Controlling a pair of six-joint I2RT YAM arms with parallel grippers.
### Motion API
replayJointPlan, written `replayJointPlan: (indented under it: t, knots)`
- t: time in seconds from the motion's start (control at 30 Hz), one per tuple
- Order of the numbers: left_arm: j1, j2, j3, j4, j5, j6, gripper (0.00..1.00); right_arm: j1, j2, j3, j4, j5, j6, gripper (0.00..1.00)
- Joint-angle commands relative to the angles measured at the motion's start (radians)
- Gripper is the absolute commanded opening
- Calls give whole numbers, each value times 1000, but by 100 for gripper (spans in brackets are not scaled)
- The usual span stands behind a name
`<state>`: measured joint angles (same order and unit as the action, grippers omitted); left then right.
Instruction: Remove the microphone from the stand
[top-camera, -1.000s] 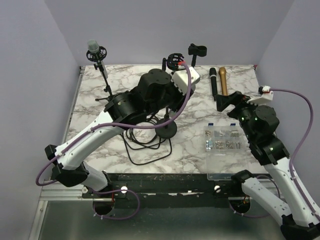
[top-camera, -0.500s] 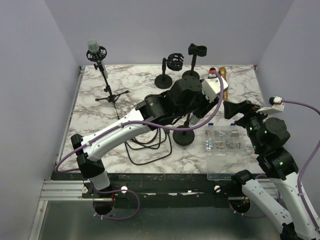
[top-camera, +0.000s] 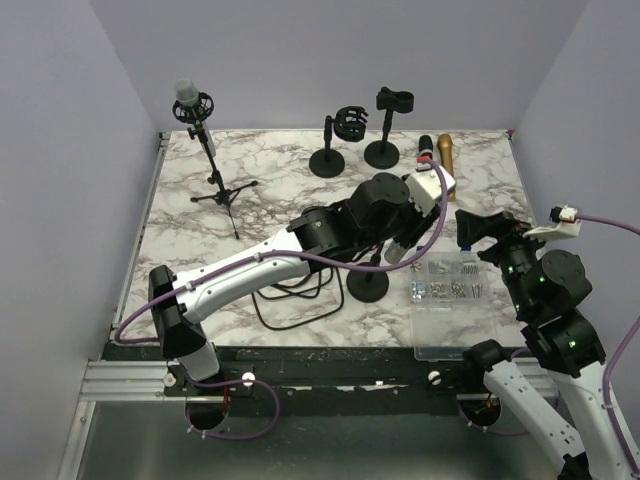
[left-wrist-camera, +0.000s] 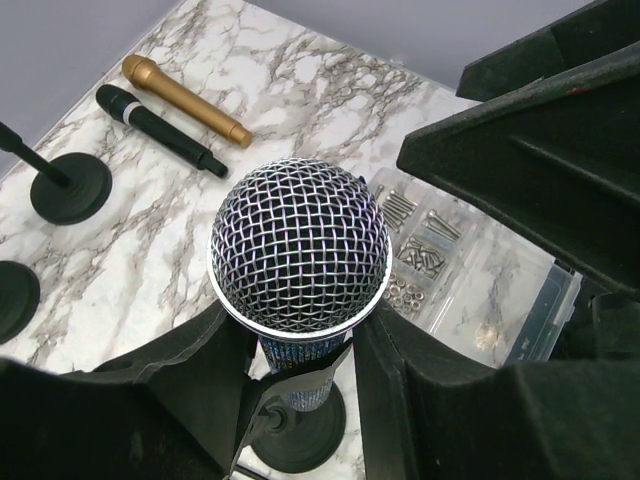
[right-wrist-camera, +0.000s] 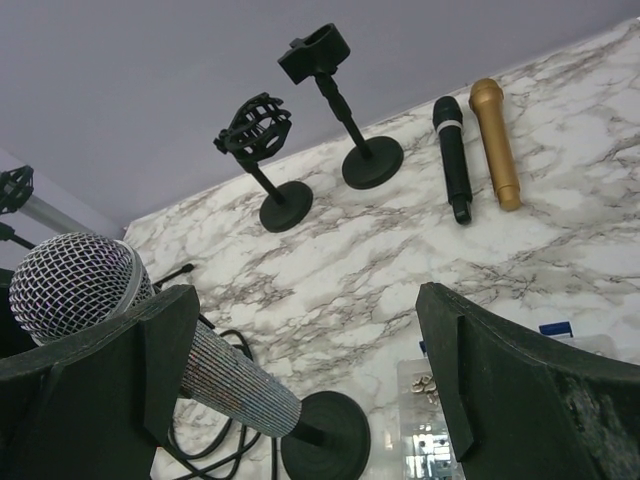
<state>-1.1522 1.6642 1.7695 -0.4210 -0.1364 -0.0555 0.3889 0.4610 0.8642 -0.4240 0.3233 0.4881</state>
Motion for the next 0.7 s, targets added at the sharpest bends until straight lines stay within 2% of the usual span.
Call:
replayJointPlan:
  t: [0.0,0.1,0.2,0.37,0.47,0.67]
  knots:
    - [-8,-83,-69,98,-28,-55,34,1,-9,3,-34,-8,-6,100]
    - [-7,-107,-76,100,-28,-53,53,1,6,23,-44,-54,-16,100]
    - [-8,-129,-78,90,-8,-49,62,2,9,15,-23,-103,-31,100]
    - [-8,-196,-127,135,33,-41,81,2,30,24,21,-272,-78,100]
    - [-7,-227,-137,130,49,-44,98,1,49,32,44,-351,-100,100]
    - [-1,-326,-192,132,64,-40,99,1,74,39,97,-561,-157,100]
